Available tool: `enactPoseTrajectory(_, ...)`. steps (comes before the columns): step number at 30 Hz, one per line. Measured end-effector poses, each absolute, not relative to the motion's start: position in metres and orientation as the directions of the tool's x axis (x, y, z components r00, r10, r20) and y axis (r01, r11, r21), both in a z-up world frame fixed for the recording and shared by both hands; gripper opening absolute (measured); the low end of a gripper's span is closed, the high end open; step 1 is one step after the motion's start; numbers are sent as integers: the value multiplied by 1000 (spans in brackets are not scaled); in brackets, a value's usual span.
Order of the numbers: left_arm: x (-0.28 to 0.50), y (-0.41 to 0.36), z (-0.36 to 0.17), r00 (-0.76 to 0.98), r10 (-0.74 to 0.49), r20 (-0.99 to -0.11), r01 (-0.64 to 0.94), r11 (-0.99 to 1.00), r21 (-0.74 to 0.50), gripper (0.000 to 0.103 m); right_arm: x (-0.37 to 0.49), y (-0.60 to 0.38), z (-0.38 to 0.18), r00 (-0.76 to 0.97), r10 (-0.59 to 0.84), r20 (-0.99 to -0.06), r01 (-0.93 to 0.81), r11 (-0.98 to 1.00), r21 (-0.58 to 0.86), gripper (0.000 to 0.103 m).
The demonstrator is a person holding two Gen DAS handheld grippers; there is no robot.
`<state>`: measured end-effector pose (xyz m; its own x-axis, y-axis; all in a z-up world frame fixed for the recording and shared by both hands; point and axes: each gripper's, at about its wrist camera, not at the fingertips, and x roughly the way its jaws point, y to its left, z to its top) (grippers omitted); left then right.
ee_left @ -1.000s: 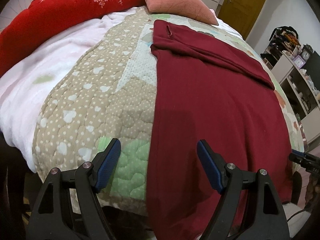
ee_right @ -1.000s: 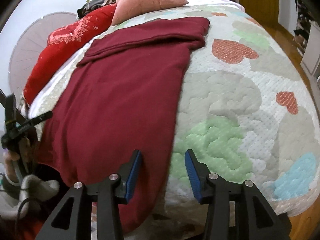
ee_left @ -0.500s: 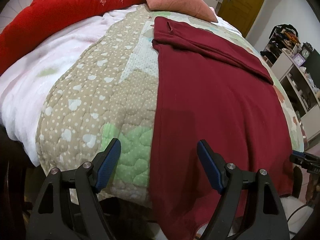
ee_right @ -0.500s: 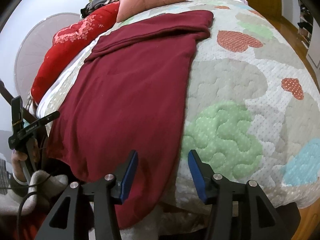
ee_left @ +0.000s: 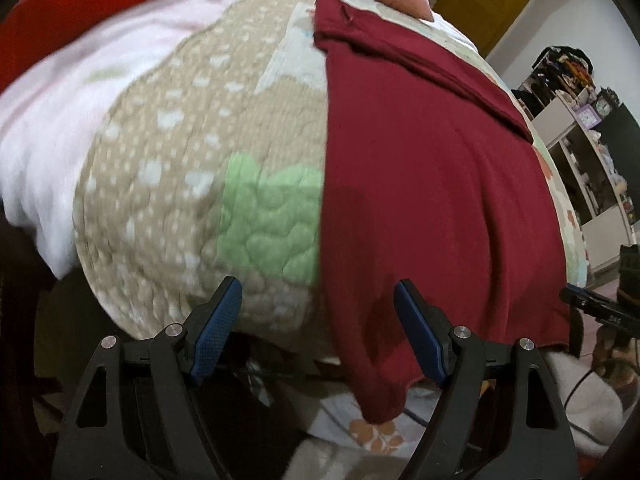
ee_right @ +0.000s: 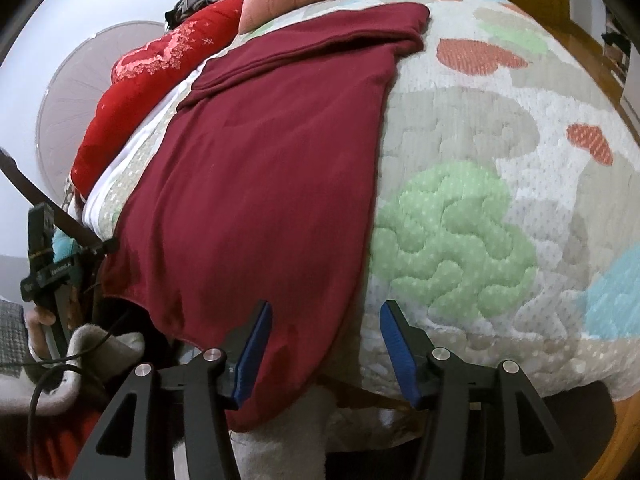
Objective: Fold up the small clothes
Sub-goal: 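Move the left gripper to the sweatshirt hem at the bed edge and grasp it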
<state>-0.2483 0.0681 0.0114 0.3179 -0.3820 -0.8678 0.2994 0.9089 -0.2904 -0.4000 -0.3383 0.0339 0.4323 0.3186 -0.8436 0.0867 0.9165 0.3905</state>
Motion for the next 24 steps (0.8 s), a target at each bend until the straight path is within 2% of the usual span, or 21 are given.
enactPoseTrajectory(5,-254,67,7,284,-413,-866,307,894,-326,79,-401,-339,29,430,348,-833,97,900,425,54)
enactPoseTrajectory(14,-265,40,2,228,-404,-886,413,864,-288,79,-401,-343,25,428,391,-815,103,874,474,55)
enactPoseTrajectory(24,-258,38,-12,175,-393,-903,398,867,-300,79,-404,-323,6,368,489,-791,62,835,546,54)
